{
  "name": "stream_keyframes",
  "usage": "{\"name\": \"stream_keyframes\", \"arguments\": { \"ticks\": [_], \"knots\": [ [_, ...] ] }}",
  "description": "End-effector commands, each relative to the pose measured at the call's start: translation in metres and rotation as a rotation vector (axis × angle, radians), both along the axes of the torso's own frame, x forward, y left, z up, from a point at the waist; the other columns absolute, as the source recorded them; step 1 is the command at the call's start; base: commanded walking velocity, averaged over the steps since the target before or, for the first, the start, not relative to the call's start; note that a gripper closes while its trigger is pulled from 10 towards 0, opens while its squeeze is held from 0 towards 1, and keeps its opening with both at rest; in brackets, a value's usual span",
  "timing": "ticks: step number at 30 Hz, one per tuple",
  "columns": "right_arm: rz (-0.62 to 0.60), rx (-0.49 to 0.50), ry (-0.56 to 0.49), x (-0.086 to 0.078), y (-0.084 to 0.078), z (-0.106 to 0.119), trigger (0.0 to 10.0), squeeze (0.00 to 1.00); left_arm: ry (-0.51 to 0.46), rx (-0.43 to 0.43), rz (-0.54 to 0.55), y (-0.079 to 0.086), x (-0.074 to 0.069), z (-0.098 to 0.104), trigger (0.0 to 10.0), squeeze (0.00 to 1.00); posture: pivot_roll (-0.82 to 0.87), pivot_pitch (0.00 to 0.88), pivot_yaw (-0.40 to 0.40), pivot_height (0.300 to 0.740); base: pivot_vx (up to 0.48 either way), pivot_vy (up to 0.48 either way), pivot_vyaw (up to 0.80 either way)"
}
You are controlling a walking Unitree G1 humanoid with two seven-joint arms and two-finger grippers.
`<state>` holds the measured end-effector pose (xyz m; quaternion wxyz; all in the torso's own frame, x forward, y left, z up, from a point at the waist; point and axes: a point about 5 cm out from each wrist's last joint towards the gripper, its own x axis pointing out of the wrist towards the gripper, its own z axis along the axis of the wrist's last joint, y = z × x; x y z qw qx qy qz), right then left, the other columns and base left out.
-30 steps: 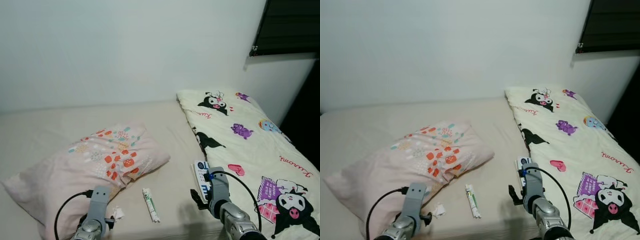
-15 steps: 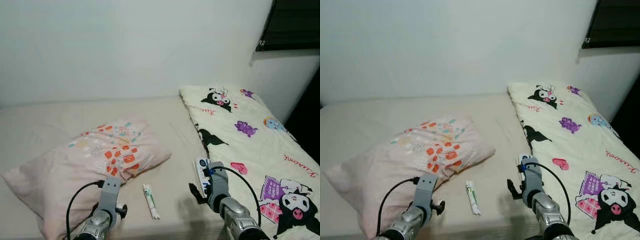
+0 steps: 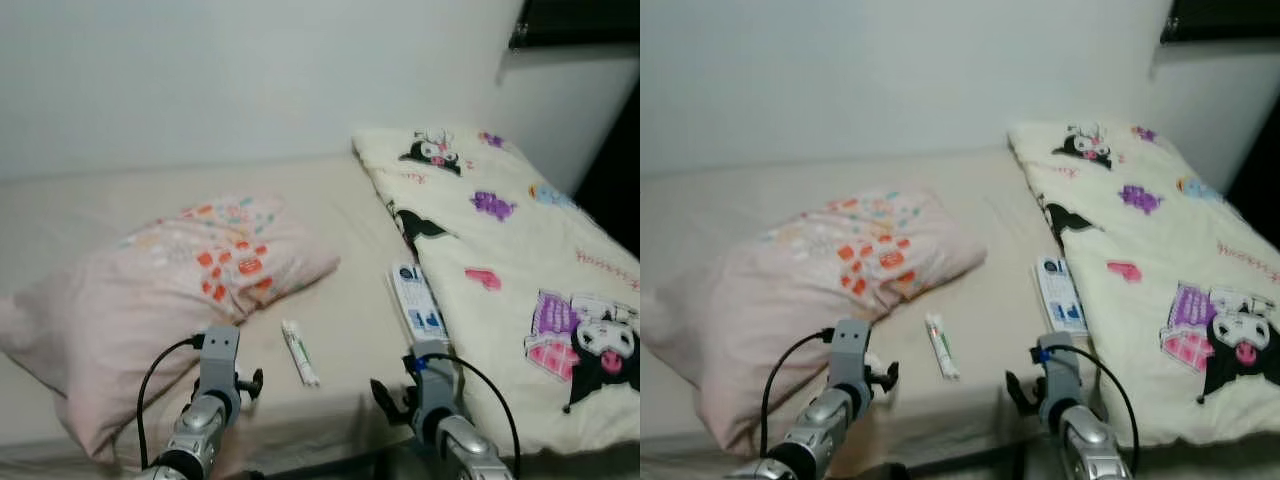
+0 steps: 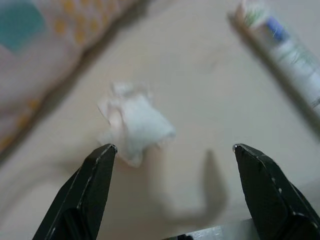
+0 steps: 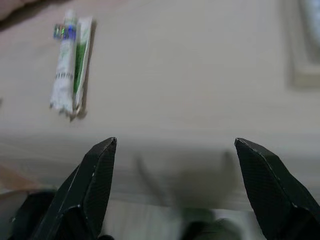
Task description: Clean up the room
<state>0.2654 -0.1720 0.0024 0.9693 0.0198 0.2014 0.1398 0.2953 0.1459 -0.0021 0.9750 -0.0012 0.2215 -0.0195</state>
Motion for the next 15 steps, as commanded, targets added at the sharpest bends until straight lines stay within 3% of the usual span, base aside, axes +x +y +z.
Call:
{"name": "stream_keyframes", "arguments": {
  "ticks": [1, 4, 10, 15],
  "knots": [
    [0.004, 0.025, -0.029, 0.004, 0.004, 0.008, 10.0, 0.0, -0.041, 0.014, 0.001, 0.002, 0.007, 0.008, 10.0, 0.0, -0.07, 0.188, 0.044, 0.58, 0.0, 0.0, 0.0],
    [0.04, 0.096, -0.152, 0.006, 0.015, 0.034, 10.0, 0.0, -0.116, 0.058, 0.028, 0.009, 0.021, 0.025, 10.0, 0.0, -0.08, 0.241, 0.041, 0.57, 0.0, 0.0, 0.0],
    [0.065, 0.145, -0.217, 0.005, 0.021, 0.056, 10.0, 0.0, -0.213, 0.036, 0.115, 0.021, 0.039, 0.05, 10.0, 0.0, -0.08, 0.282, 0.046, 0.57, 0.0, 0.0, 0.0],
    [0.056, 0.135, -0.217, 0.002, 0.019, 0.061, 10.0, 0.0, -0.266, 0.038, 0.092, 0.02, 0.048, 0.064, 10.0, 0.0, -0.07, 0.303, 0.051, 0.57, 0.0, 0.0, 0.0]
  ]
}}
